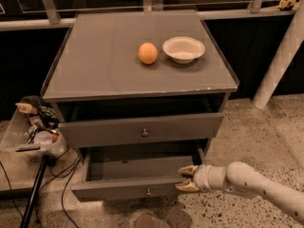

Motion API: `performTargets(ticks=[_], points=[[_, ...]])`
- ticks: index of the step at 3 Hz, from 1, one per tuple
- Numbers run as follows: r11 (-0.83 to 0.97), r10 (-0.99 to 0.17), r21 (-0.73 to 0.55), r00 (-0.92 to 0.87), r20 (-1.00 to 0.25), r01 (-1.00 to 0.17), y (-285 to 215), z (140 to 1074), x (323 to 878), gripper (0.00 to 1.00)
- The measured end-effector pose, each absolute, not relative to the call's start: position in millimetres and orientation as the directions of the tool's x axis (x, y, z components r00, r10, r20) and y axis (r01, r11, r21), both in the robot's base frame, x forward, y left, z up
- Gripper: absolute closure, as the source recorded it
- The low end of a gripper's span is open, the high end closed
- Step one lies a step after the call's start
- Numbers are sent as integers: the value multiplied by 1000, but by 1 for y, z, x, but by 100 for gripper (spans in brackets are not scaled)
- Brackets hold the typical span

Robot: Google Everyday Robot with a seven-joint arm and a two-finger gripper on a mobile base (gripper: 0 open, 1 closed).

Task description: Open middle drawer

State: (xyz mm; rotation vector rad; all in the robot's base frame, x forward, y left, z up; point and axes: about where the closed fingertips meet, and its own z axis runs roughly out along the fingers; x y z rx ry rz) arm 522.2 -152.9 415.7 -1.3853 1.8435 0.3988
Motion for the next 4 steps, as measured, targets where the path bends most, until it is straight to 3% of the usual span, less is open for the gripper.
performTargets(ticks=[1,3,4], points=[[357,-668,-198,-102,-737,-913,-153,416,522,82],[356,-668,-197,-101,-737,-913,-153,416,522,35],[356,-668,-197,-101,-737,-913,-153,416,522,38]])
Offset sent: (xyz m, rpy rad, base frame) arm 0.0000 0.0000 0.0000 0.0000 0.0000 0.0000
